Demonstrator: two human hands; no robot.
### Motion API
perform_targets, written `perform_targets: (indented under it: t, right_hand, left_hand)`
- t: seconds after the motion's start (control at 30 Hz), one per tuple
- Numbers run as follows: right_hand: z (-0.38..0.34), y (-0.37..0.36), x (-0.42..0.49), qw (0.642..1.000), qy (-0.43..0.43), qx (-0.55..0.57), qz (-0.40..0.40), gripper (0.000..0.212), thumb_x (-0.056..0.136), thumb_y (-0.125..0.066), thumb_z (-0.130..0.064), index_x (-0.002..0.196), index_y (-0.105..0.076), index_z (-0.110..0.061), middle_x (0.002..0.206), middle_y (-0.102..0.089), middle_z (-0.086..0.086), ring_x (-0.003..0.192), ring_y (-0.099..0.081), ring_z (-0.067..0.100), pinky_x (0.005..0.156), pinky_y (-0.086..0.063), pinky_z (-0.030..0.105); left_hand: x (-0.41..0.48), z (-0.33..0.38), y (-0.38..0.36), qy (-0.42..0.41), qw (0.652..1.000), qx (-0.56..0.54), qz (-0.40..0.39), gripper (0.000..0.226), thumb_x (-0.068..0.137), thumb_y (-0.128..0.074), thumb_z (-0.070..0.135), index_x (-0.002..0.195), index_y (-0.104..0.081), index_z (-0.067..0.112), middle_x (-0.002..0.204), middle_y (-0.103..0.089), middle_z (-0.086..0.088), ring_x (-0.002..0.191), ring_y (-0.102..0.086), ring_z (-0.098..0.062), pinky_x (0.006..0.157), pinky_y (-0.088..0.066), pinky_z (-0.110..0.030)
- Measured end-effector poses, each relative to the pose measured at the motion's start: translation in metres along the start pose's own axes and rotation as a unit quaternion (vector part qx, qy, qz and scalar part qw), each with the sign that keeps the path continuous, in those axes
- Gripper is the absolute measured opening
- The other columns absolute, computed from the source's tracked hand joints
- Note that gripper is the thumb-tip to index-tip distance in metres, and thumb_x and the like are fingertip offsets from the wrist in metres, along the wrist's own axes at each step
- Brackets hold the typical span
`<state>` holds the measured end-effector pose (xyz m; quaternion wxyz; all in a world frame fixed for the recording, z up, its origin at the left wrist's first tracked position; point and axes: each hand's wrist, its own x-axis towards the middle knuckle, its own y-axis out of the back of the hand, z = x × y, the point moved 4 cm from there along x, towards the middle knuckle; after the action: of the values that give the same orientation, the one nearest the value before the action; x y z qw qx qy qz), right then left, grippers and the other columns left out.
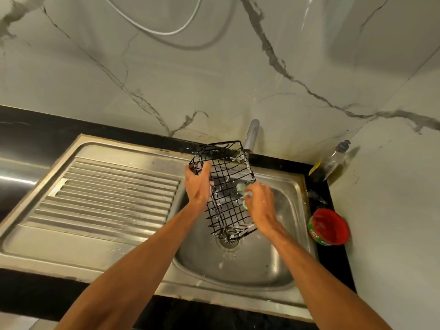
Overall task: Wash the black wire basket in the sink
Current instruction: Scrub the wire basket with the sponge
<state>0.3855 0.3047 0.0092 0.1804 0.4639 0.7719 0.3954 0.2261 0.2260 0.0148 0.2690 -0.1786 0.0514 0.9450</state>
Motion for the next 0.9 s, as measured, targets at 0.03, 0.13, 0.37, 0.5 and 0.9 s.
perform_targets:
  t: [0.03, 0.13, 0.37, 0.5, 0.9]
  right_hand:
    - [-0.002, 0.000, 0.003, 1.000, -0.006, 0.006, 0.010, 0.021, 0.093, -0.058, 0.002, 0.103, -0.074, -0.007, 0.095, -0.074, 0.007, 0.065, -0.065, 0.013, 0.052, -0.056, 0.026]
    - [-0.011, -0.015, 0.003, 0.999, 0.012, 0.030, 0.000, 0.020, 0.094, -0.058, 0.000, 0.102, -0.074, -0.009, 0.094, -0.074, 0.009, 0.068, -0.064, 0.018, 0.061, -0.058, 0.036]
    - [-0.023, -0.030, 0.003, 0.995, 0.096, 0.003, -0.041, 0.029, 0.096, -0.047, -0.005, 0.101, -0.075, -0.010, 0.097, -0.072, 0.003, 0.066, -0.055, 0.002, 0.054, -0.048, 0.020]
    - [-0.019, -0.025, 0.014, 0.997, 0.063, -0.048, 0.004, 0.022, 0.096, -0.056, -0.007, 0.098, -0.075, -0.017, 0.095, -0.067, 0.001, 0.065, -0.055, 0.007, 0.050, -0.048, 0.021]
    - [-0.042, -0.036, 0.025, 0.996, 0.085, 0.014, 0.007, 0.017, 0.094, -0.059, -0.002, 0.103, -0.073, -0.008, 0.112, -0.064, 0.004, 0.089, -0.060, 0.005, 0.069, -0.050, 0.010]
  left_hand:
    - [0.000, -0.003, -0.001, 0.010, 1.000, -0.018, -0.010, 0.084, 0.079, -0.059, 0.063, 0.145, -0.037, 0.015, 0.137, -0.055, -0.011, 0.108, -0.067, -0.031, 0.091, -0.058, -0.052]
    - [0.000, -0.013, -0.003, 0.034, 0.995, -0.091, -0.013, 0.045, 0.098, -0.053, 0.037, 0.135, -0.045, 0.013, 0.124, -0.060, -0.016, 0.089, -0.069, -0.028, 0.065, -0.058, -0.037]
    - [-0.002, -0.015, -0.013, 0.066, 0.987, -0.144, -0.032, 0.047, 0.094, -0.046, 0.046, 0.128, -0.053, 0.014, 0.111, -0.066, -0.009, 0.096, -0.066, -0.025, 0.082, -0.055, -0.044]
    - [0.006, -0.022, -0.018, 0.090, 0.983, -0.154, -0.043, 0.067, 0.077, -0.049, 0.061, 0.127, -0.060, 0.019, 0.112, -0.073, -0.013, 0.101, -0.071, -0.033, 0.092, -0.057, -0.057]
    - [-0.003, -0.037, -0.026, 0.123, 0.986, -0.092, -0.069, 0.066, 0.087, -0.049, 0.066, 0.130, -0.060, 0.017, 0.123, -0.066, -0.010, 0.111, -0.063, -0.024, 0.090, -0.054, -0.044]
